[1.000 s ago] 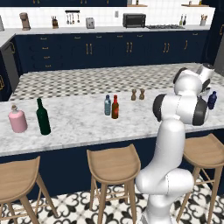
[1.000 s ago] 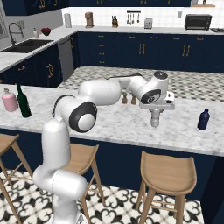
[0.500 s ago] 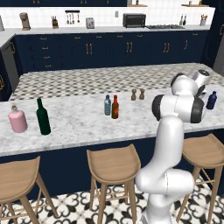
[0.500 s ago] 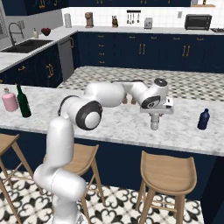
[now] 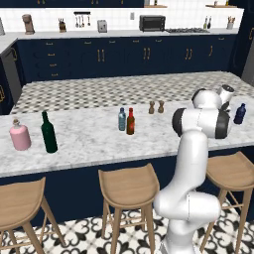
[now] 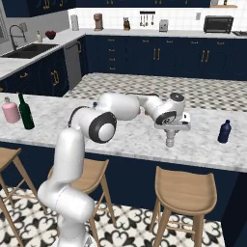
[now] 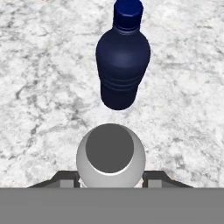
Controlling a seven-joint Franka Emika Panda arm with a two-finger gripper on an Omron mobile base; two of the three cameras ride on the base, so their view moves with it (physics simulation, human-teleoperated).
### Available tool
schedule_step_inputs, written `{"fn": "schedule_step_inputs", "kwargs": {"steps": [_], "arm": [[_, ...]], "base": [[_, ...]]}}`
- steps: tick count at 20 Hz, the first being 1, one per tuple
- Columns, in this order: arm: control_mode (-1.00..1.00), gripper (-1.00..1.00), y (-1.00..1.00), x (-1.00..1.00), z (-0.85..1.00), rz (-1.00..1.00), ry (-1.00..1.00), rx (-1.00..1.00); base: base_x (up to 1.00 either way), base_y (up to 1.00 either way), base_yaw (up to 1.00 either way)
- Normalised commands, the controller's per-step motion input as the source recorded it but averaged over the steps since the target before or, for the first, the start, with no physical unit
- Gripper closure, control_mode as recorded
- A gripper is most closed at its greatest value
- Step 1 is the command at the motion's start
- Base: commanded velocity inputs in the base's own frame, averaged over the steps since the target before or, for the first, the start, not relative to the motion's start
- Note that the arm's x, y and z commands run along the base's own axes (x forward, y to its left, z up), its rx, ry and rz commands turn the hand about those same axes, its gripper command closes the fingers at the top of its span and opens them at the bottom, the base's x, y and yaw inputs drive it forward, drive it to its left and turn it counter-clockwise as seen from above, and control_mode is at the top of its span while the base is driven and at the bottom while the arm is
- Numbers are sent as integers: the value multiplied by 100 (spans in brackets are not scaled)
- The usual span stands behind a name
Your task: Move the plastic bottles in the middle to the plastics group, and the glass bottles in the middle to the glass group.
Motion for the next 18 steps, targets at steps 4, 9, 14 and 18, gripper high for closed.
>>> {"fn": "schedule_step_inputs", "kwargs": {"steps": [4,9,14,18], "arm": [[-100,100,0,0,-31,0,0,0],[-100,100,0,9,-4,0,0,0],[-100,100,0,8,0,0,0,0],[-100,-100,0,0,0,0,0,0]], "base": [[0,0,0],[0,0,0],[0,0,0],[0,0,0]]}}
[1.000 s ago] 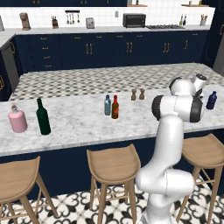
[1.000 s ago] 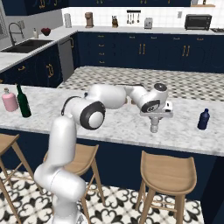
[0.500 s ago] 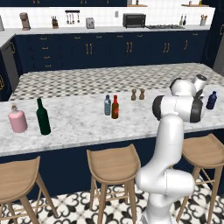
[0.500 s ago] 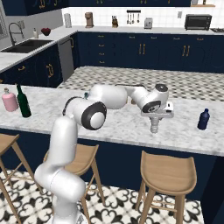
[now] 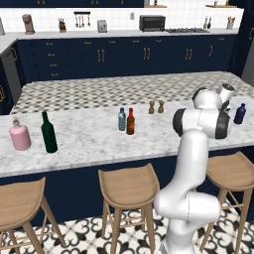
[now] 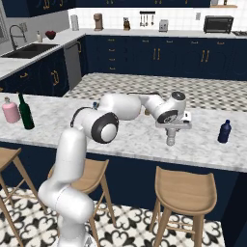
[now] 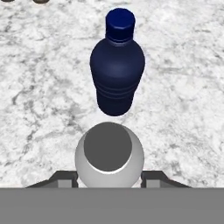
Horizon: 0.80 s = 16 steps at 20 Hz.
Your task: Move the plastic bottles in the middle to the plastics group, and the glass bottles in the middle to the glass group.
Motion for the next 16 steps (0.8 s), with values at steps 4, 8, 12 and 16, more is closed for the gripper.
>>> {"fn": "schedule_step_inputs", "kwargs": {"steps": [4,8,12,16], "arm": [[-100,-100,0,0,0,0,0,0],[-100,-100,0,0,5,0,1,0],[-100,-100,0,0,19,0,1,0],[-100,-100,0,-26,44,0,0,0]], "base": [[0,0,0],[0,0,0],[0,0,0],[0,0,0]]}}
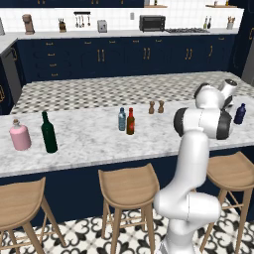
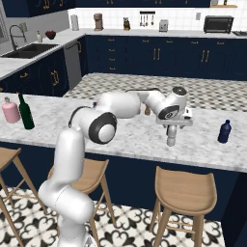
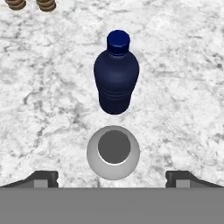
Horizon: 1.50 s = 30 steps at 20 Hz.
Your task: Move the plastic bottles in the middle to the plastics group, and the glass bottles in the middle to the glass group.
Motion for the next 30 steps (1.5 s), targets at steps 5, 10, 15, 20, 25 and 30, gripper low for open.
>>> {"fn": "schedule_step_inputs", "kwargs": {"steps": [5,10,15,20,25,30], "arm": [[-100,-100,2,-70,51,-3,0,0],[-100,-100,46,-51,37,-2,-1,0],[-100,-100,98,-23,30,0,-3,0],[-100,-100,100,-6,2,4,-5,0],[-100,-100,100,0,0,4,-3,-1],[-100,-100,100,0,0,7,-3,0]], "base": [[0,0,0],[0,0,0],[0,0,0],[0,0,0],[0,0,0],[0,0,0]]}}
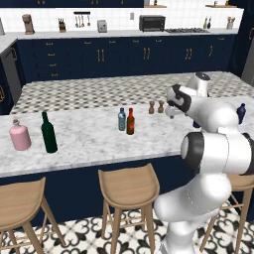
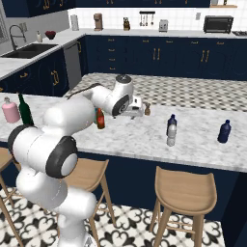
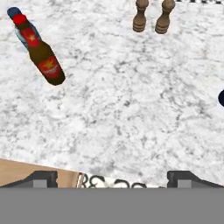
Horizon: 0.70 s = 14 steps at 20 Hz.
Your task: Move the plastic bottles in the middle to the plastics group, and the glass bottles in the middle to the glass group.
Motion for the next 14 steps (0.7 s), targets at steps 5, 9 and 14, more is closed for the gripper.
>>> {"fn": "schedule_step_inputs", "kwargs": {"steps": [5,9,14], "arm": [[-100,-100,100,11,0,12,0,0],[-100,-100,98,41,1,8,-1,-1],[-100,-100,60,38,-3,0,-1,0]], "base": [[0,0,0],[0,0,0],[0,0,0]]}}
